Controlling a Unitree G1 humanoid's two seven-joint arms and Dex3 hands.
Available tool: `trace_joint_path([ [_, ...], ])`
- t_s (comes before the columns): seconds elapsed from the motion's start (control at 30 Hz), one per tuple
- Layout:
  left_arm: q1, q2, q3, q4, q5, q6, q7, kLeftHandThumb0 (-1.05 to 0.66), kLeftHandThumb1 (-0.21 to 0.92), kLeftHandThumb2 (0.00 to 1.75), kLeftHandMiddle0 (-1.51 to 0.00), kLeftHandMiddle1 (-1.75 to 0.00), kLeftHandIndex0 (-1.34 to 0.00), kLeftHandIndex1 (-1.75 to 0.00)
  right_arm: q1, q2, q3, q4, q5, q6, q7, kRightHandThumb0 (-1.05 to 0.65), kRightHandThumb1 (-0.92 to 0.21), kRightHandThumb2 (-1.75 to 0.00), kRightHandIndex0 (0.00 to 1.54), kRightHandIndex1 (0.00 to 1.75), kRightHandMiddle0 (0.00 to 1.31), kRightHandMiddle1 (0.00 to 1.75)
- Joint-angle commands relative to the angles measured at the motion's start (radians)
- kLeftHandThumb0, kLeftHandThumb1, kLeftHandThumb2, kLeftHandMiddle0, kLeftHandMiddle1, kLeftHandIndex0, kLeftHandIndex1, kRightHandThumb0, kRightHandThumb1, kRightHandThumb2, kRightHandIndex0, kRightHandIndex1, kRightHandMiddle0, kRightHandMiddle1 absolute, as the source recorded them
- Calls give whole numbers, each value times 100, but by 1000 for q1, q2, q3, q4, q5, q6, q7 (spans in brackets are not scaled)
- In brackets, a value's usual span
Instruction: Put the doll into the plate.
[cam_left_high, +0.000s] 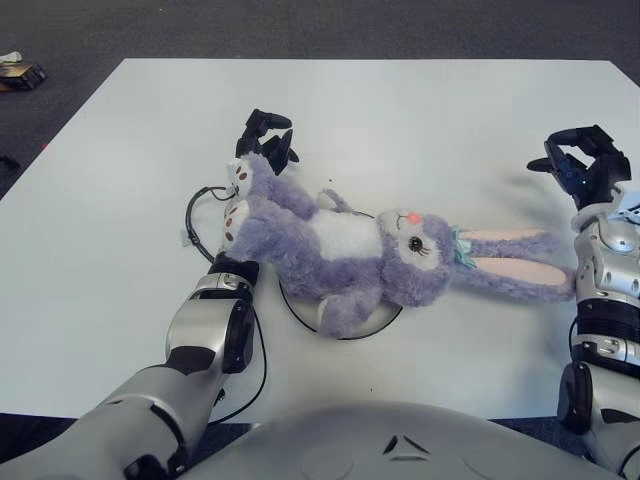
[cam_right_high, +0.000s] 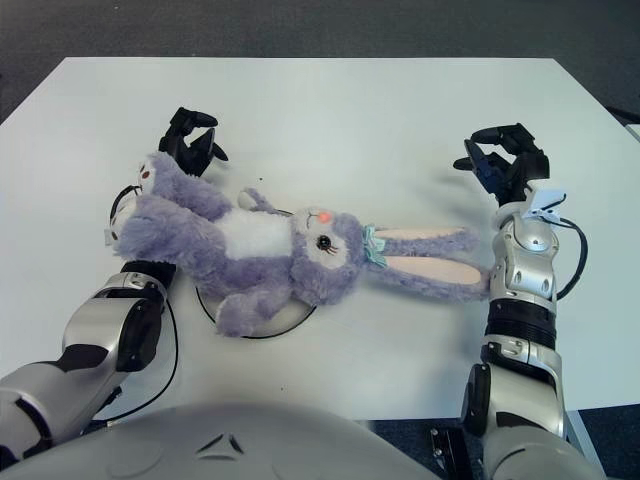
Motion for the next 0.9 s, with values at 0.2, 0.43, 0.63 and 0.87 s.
trace_joint_path([
  [0.2,23,-3,7,4,-12,-11,-7,-36,92,26,-89,-158,-47,-146,20,-15,-24,76,3,-24,11,-1,-92,-13,68,125,49,124],
  [0.43,20,-5,10,9,-13,-12,-11,-36,92,26,-89,-158,-47,-146,18,-2,27,144,-43,-27,11,-1,-92,-14,68,126,50,124],
  [0.63,19,-4,14,11,-16,-13,-16,-36,92,26,-89,-158,-48,-146,4,18,64,176,-67,-47,-15,-1,-92,-14,67,126,50,123],
  [0.87,20,-3,18,12,-23,-16,-28,-36,92,26,-88,-157,-48,-146,-5,35,98,185,-76,-56,-26,-1,-53,-85,67,146,49,141],
])
